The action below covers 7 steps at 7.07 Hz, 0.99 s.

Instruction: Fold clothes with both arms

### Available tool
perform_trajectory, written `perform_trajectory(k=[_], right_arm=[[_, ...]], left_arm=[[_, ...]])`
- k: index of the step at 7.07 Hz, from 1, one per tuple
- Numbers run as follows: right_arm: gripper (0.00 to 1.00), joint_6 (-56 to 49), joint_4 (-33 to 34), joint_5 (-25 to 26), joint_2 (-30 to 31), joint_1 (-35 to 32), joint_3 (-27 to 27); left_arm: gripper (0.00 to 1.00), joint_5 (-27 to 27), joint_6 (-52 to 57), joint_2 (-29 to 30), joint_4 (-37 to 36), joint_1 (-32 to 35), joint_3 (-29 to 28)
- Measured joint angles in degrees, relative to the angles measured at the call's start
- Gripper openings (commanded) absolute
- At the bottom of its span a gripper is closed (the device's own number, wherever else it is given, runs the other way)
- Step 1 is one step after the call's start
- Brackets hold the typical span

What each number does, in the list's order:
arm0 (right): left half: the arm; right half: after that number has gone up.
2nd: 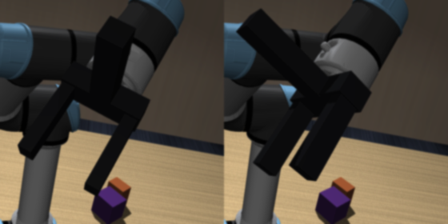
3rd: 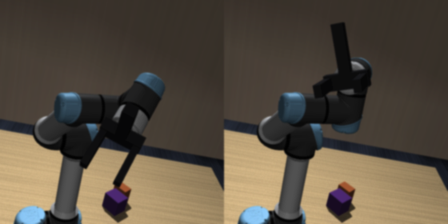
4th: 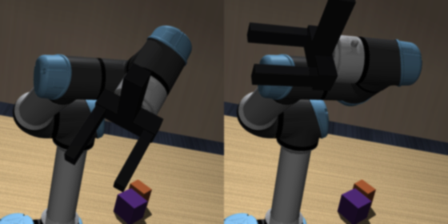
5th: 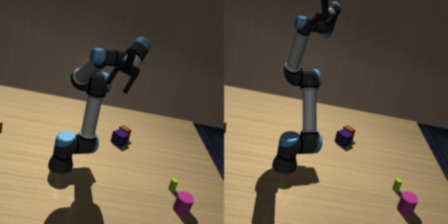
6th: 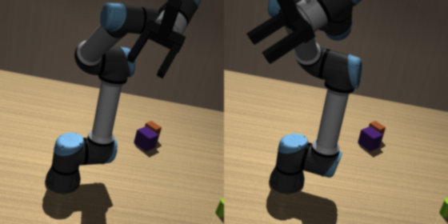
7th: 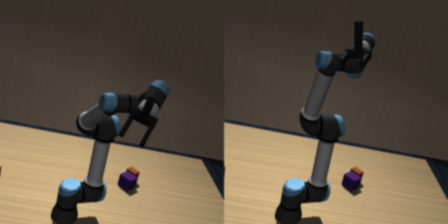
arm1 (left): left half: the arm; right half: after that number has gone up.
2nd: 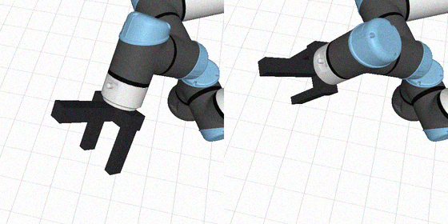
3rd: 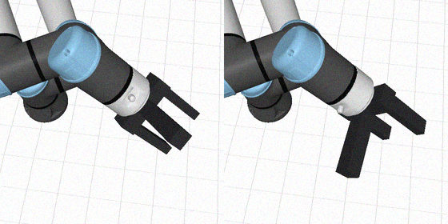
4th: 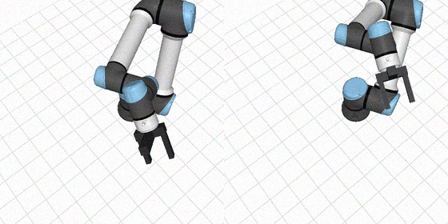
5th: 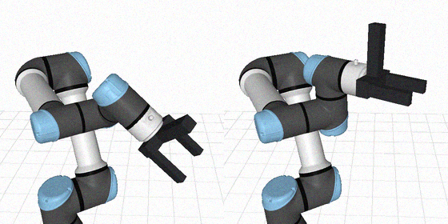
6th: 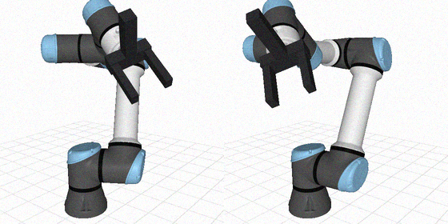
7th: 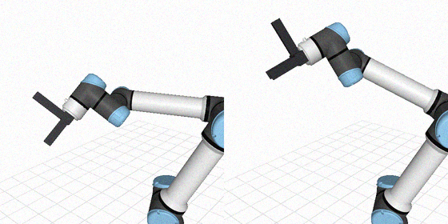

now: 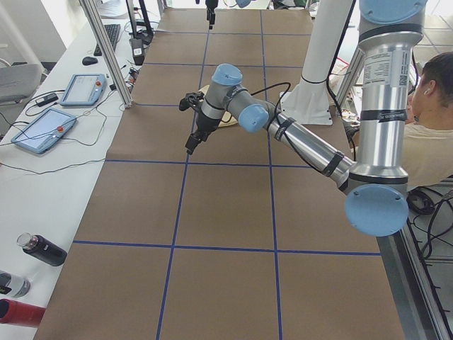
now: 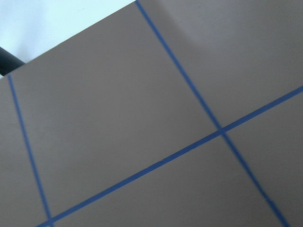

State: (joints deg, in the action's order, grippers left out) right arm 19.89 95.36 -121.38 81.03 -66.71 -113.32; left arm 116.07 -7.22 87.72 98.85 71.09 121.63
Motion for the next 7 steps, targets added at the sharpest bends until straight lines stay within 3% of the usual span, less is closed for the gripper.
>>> perform_trajectory(k=[2,4,6,7], right_arm=[[1.0,-16.4,-1.2,-4.7,12.1,-11.6,1.1],[1.0,-24.0,-6.7,-8.4,23.6,-20.2,5.2],[1.0,-25.4,-13.9,-9.4,27.2,-23.0,11.6],[1.0,-25.1,-16.3,-9.4,26.4,-23.2,13.3]], left_arm=[[1.0,7.1,19.1,-1.5,0.2,14.8,-10.2],[1.0,8.3,26.4,-2.8,-0.2,20.6,-17.1],[1.0,9.1,27.0,-4.0,-0.6,24.7,-21.3],[1.0,12.1,26.0,-4.1,-1.1,25.5,-22.8]])
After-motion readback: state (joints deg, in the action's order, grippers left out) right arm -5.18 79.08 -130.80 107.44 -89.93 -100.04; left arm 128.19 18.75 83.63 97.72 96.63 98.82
